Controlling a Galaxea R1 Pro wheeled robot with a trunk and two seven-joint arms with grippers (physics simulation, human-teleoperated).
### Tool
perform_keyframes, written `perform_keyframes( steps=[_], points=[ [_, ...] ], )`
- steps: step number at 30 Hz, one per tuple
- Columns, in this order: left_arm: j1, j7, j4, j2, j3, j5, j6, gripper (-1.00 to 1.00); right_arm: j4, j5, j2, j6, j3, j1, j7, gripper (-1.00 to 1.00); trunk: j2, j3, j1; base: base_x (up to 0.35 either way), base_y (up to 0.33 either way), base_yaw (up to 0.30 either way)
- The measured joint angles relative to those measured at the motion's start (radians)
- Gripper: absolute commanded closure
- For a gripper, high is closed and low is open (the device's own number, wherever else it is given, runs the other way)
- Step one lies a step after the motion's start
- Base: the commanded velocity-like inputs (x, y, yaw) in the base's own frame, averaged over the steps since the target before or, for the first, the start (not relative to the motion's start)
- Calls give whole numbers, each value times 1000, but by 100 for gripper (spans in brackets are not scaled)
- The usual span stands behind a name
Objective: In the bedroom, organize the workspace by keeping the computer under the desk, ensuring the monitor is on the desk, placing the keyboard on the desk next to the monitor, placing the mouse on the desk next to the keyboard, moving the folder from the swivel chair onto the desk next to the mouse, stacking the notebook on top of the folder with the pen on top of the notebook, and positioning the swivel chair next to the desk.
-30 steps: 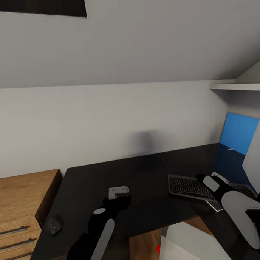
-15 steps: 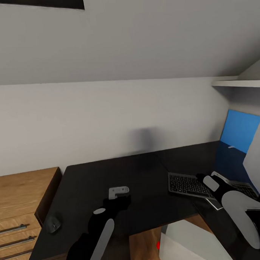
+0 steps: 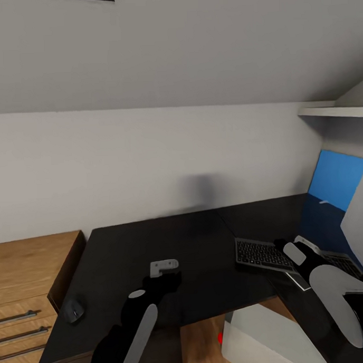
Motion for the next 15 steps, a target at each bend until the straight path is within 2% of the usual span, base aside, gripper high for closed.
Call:
perform_keyframes(
  steps=[15],
  points=[
    [0, -1, -1, 0, 9, 0, 1, -100, -8, 7, 1, -1, 2, 0, -1, -100, 0, -6, 0, 0, 0, 11]
  ],
)
